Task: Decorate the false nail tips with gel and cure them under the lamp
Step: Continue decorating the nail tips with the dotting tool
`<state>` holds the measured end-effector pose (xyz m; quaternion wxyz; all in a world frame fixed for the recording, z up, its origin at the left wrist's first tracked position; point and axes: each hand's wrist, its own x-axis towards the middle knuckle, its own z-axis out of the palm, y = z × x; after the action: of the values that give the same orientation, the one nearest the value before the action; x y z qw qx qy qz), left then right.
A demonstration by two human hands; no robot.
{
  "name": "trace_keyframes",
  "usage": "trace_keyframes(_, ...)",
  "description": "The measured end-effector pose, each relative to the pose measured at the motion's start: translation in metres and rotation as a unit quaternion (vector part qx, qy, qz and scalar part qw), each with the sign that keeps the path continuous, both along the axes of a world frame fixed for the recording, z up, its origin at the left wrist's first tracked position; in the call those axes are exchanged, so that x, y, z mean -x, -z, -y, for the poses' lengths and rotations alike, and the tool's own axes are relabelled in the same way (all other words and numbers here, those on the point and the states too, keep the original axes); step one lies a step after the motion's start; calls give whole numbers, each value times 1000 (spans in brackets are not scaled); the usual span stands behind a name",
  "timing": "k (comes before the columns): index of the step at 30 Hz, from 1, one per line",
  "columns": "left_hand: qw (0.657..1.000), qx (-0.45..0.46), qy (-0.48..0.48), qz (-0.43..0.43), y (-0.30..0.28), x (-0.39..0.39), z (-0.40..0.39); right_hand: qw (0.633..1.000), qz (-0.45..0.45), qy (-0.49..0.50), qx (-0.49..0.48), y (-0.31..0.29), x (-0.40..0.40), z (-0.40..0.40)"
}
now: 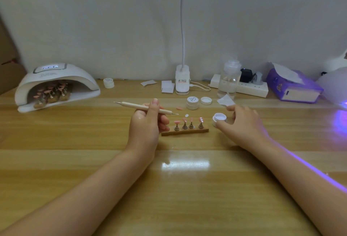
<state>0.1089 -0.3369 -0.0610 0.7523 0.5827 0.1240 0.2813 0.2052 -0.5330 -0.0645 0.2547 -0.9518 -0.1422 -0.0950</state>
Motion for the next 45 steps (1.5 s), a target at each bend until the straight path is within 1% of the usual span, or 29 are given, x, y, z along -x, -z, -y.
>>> trace_keyframes(1, 1000, 3, -4, 3, 0, 0, 0, 999, 43, -6, -21, -2, 3, -1)
trace_keyframes(3, 1000, 7, -15, 12, -1, 0, 0, 982, 169, -44, -68, -10, 15, -5)
trace_keyframes(4, 1000, 8, -21, 17, -1, 0, 0, 973, 206, -65, -74, -15, 23, -8)
trace_keyframes(5, 999, 10, -27, 23, -1, 0, 0, 970, 222, -82, -62, -19, 31, -12)
trace_keyframes(9, 998, 13, -45, 39, -1, -1, 1, 974, 198, -95, 56, -11, 56, -35)
trace_keyframes(12, 998, 12, -47, 41, 0, -1, 1, 973, 178, -88, 120, 3, 58, -46)
trace_keyframes(16, 998, 1, -45, 37, 4, -2, 4, 963, 201, -95, 152, 13, 52, -47)
trace_keyframes(20, 998, -27, -39, 29, 9, -1, 7, 961, 192, -91, 175, 19, 46, -52)
trace_keyframes(23, 998, -37, -44, 32, 10, -1, 7, 963, 183, -92, 174, 19, 42, -53)
trace_keyframes(30, 998, -28, -42, 33, 11, 0, 8, 975, 140, -110, 129, 17, 38, -52)
trace_keyframes(38, 998, -32, -34, 38, 11, 0, 8, 978, 124, -128, 109, 13, 39, -49)
trace_keyframes(42, 998, -32, -33, 41, 11, 1, 8, 970, 149, -165, 96, 9, 45, -47)
trace_keyframes(45, 998, -38, -33, 41, 10, 1, 10, 961, 205, -181, 52, 7, 51, -48)
